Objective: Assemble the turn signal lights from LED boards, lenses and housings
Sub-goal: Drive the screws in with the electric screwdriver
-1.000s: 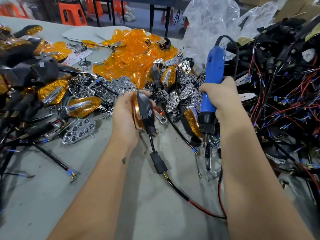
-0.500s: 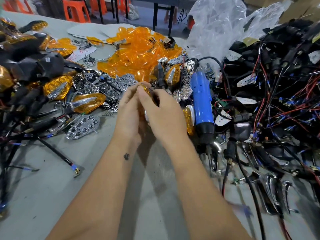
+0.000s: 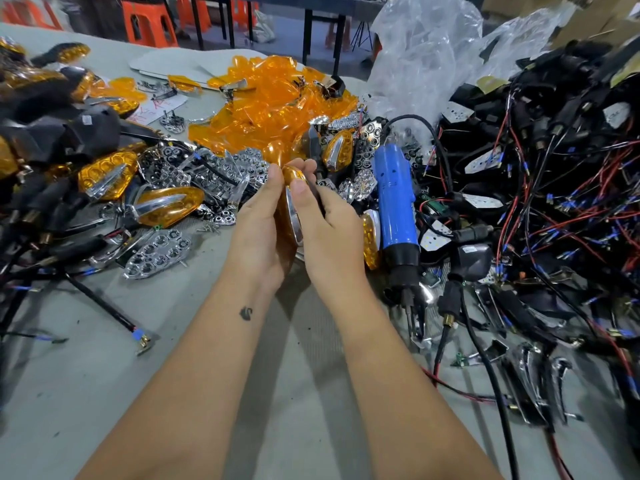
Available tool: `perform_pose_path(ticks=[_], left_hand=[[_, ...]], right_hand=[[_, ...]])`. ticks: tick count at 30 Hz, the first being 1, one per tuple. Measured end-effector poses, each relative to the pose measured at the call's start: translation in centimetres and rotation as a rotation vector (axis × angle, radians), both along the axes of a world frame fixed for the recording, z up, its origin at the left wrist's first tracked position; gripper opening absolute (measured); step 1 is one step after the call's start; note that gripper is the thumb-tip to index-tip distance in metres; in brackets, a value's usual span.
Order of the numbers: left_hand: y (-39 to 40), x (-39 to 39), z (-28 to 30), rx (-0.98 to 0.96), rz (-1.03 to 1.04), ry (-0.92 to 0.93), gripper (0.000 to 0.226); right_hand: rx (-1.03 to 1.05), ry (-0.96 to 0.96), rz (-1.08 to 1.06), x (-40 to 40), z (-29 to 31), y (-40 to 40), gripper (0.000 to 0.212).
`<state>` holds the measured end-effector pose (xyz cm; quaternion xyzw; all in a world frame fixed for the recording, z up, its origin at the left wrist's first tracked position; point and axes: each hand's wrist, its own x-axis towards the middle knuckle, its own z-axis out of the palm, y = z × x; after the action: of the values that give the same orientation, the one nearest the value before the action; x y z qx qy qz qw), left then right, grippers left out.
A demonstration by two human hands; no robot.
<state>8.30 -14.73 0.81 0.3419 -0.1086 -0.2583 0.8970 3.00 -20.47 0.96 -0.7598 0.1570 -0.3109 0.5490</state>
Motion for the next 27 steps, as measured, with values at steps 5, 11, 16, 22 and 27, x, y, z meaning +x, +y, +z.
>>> perform_pose_path(ticks=[5, 11, 16, 22, 27], left_hand=[[-0.2, -1.1, 0.7, 0.266, -0.009, -0.115, 0.045], [-0.2, -2.8, 1.8, 0.326, -0.126, -0.189, 0.051], [1.7, -2.1, 2.9, 0.345, -0.358, -0.217, 0.033], [4.6, -1.4, 4.9, 0.504, -0.432, -0.371, 0.026], [8.8, 0.9, 7.5, 0.607, -0.220, -0.379, 0.034]], right_hand=[[0.010, -0.071, -0.100, -0.4, 1.5, -0.1, 0.032], [-0.028, -0.046, -0.200, -0.9, 3.9, -0.2, 0.028], [0.418, -0.126, -0.128, -1.7, 6.0, -1.3, 0.036], [0.672, -0.234, -0.146, -0.9, 7.3, -1.3, 0.037], [0.707, -0.004, 0.076, 1.7, 7.8, 2.1, 0.050]])
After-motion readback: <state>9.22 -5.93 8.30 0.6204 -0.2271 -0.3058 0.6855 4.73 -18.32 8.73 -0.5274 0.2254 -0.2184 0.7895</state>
